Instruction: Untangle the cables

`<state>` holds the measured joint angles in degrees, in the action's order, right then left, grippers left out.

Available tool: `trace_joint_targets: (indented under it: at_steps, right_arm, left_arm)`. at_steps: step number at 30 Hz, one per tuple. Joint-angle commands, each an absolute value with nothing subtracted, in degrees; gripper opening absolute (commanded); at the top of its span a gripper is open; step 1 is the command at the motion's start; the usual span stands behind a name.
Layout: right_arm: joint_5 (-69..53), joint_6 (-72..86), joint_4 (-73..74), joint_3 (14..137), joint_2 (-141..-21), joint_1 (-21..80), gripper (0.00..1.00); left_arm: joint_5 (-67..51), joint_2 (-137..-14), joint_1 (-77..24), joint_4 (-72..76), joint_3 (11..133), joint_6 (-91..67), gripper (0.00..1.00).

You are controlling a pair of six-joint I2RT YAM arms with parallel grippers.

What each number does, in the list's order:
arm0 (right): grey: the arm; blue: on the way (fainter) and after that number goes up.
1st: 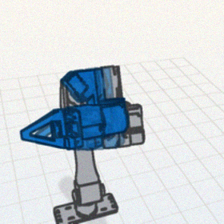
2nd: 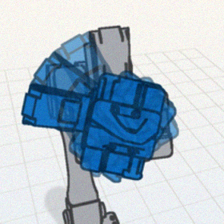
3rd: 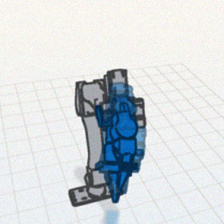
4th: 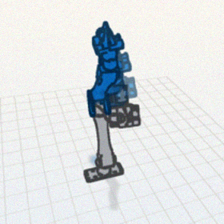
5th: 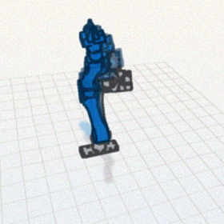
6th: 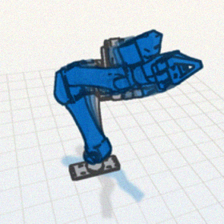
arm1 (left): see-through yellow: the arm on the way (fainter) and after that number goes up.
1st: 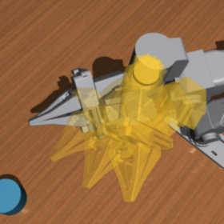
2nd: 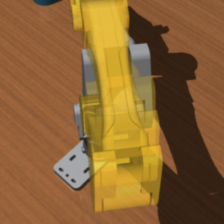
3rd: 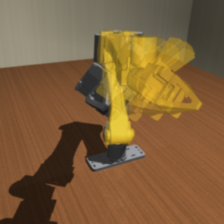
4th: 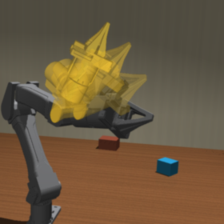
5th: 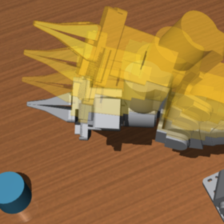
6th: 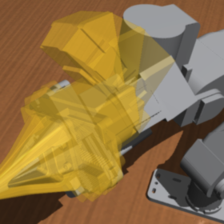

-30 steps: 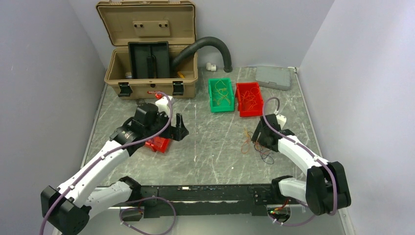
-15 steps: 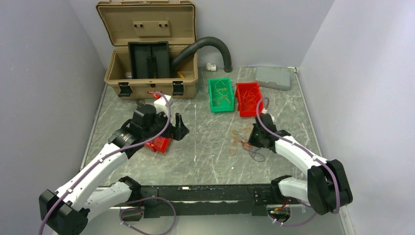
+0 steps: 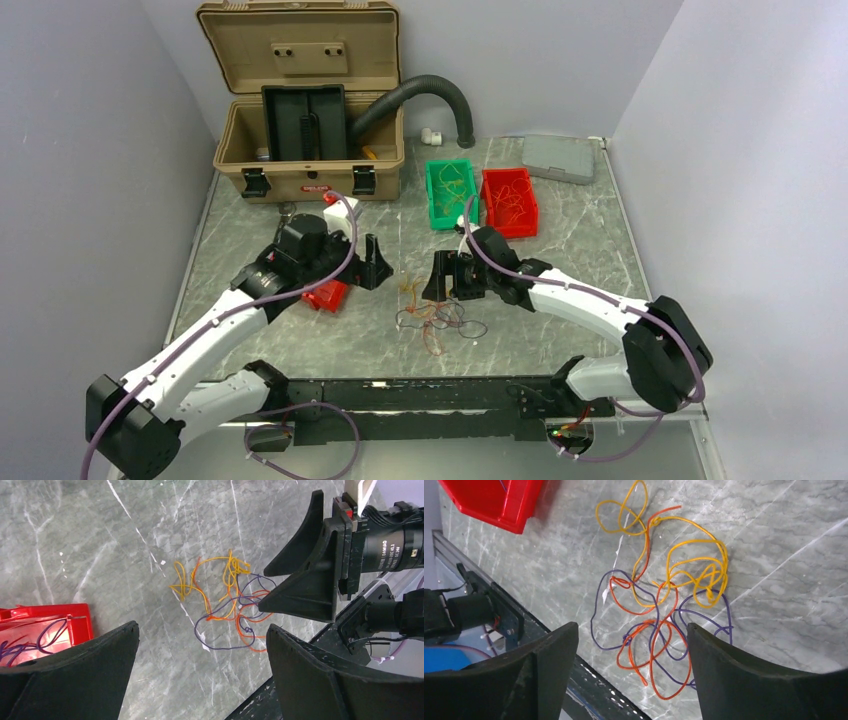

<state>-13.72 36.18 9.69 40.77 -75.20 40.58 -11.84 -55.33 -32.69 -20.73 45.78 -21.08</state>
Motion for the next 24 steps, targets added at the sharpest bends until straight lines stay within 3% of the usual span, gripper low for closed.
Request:
trace_joint_targets:
  at_steps: [1, 10, 12, 16, 24]
  right_arm:
    - [-14.5, 33.8, 9.4, 42.4, -72.0, 40.6, 0.84]
    - [-10.8, 30.7, 14.6, 42.3, -67.9, 40.4, 0.81]
    - [-10.7, 30.7, 14.8, 41.6, -67.5, 40.4, 0.77]
    - [-12.4, 31.0, 14.3, 39.6, -67.2, 40.5, 0.69]
    - [-19.1, 29.9, 13.9, 35.6, -65.5, 40.6, 0.67]
  left_arm:
    - [-13.6, -56.6, -33.8, -16.6, 44.8, -22.5, 0.99]
    - [-13.8, -62.3, -36.2, -14.2, 44.1, -23.2, 0.99]
    - [-14.5, -65.0, -36.9, -14.3, 44.8, -23.0, 0.94]
    - [-14.9, -70.4, -38.9, -14.6, 46.3, -22.5, 0.86]
    - [-18.3, -76.9, -42.3, -10.2, 46.8, -23.7, 0.86]
